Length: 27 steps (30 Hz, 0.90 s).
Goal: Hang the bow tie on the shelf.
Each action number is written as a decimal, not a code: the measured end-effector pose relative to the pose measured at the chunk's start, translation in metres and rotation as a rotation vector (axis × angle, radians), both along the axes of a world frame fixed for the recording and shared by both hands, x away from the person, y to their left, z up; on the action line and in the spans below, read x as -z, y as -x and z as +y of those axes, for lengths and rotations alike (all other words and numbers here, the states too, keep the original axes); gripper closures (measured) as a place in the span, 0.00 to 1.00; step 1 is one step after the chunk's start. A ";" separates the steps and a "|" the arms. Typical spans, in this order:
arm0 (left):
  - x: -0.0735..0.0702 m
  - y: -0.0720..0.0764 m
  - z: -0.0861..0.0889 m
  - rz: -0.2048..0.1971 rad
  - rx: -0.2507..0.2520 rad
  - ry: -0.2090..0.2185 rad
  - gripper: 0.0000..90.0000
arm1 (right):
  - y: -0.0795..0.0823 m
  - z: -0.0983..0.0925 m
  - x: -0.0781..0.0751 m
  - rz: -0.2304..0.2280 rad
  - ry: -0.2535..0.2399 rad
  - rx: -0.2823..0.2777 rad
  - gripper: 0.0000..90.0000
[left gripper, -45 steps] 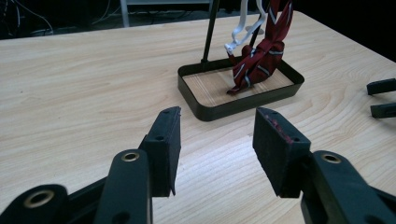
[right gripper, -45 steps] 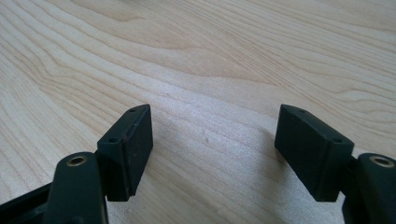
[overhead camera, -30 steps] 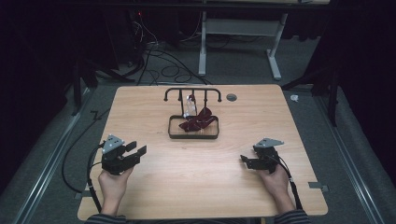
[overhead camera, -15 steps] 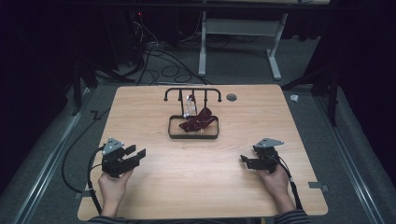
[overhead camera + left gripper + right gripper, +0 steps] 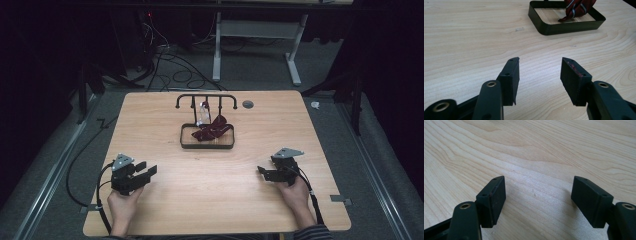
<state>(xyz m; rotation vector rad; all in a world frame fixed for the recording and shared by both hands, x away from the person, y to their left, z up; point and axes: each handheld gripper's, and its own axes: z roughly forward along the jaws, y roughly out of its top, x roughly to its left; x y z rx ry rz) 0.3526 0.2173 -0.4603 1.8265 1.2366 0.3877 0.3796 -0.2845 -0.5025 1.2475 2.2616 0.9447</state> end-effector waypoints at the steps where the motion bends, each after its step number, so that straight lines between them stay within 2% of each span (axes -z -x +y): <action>1: 0.002 0.000 -0.001 0.002 -0.001 -0.003 0.56 | 0.000 0.000 0.000 0.000 0.000 0.000 0.32; 17: 0.025 0.003 -0.008 0.029 -0.010 -0.036 0.55 | 0.000 0.000 0.000 0.000 0.000 0.001 0.32; 24: 0.041 0.002 -0.012 0.049 -0.031 -0.121 0.53 | 0.000 0.000 0.000 0.002 -0.001 0.002 0.32; 25: 0.041 0.002 -0.012 0.049 -0.031 -0.121 0.53 | 0.000 0.000 0.000 0.002 -0.001 0.002 0.32; 26: 0.044 0.002 -0.016 0.036 -0.035 -0.155 0.52 | 0.000 0.000 0.000 0.002 -0.001 0.002 0.32; 27: 0.044 0.002 -0.016 0.036 -0.035 -0.155 0.52 | 0.000 0.000 0.000 0.002 -0.001 0.002 0.32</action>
